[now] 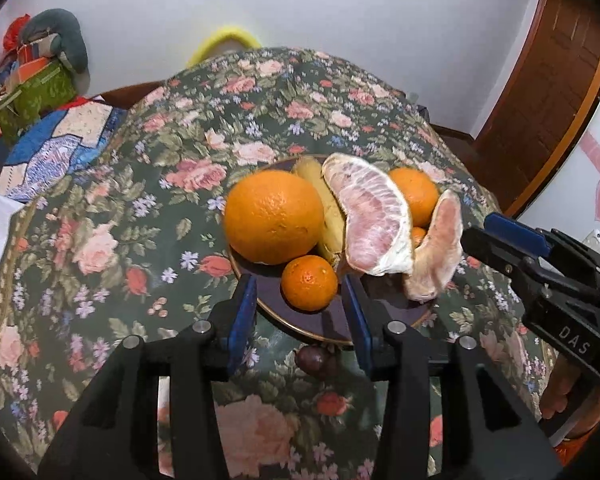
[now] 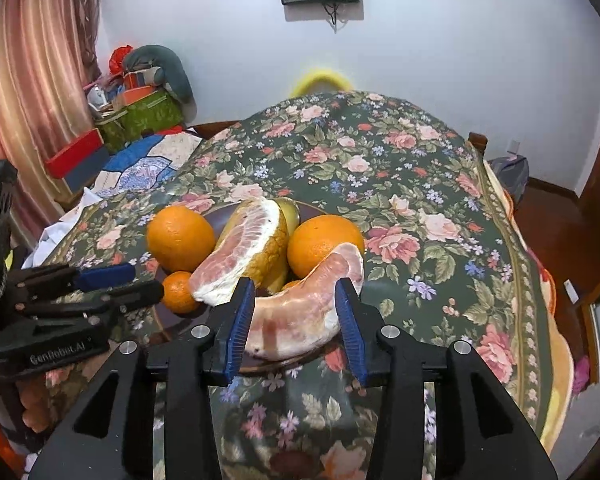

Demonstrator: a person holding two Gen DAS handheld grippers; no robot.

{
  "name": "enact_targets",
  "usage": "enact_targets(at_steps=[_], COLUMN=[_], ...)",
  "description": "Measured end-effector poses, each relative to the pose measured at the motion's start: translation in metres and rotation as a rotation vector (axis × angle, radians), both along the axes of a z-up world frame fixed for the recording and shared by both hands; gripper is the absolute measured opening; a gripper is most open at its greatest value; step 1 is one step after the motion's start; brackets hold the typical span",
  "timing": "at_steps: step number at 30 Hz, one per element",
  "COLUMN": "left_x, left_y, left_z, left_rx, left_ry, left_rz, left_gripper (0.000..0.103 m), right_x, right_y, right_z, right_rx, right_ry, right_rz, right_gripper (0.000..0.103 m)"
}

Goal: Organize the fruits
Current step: 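Lower the segment beside the other segment and open the right gripper, then grasp a dark red date on the tablecloth with the right gripper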

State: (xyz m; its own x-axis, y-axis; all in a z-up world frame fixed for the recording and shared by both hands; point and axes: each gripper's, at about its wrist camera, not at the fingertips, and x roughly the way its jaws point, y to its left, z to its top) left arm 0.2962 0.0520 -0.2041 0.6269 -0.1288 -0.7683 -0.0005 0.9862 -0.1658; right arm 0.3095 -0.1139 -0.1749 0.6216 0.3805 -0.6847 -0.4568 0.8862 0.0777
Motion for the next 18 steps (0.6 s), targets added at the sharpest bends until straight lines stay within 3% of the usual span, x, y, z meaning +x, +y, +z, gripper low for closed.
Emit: enact_targets(at_steps=[6, 10, 18], left_x=[-0.02, -0.032, -0.054], left_y=[0.0, -0.001, -0.004], left_z=[0.023, 0.032, 0.036], left_rx=[0.016, 0.032, 0.062], left_ry=[-0.035, -0.053, -0.05], left_rz=[0.005, 0.011, 0.006], left_gripper=[0.044, 0.05, 0.055], right_x=[-0.02, -0.03, -0.052], right_y=[-0.004, -0.012, -0.029], right_z=[0.013, 0.017, 0.006], right_rx=[-0.01, -0.012, -0.057], right_ry=[-0.026, -0.029, -0.008], right_rz=[0.008, 0.008, 0.01], right_gripper=[0.039, 0.042, 0.045])
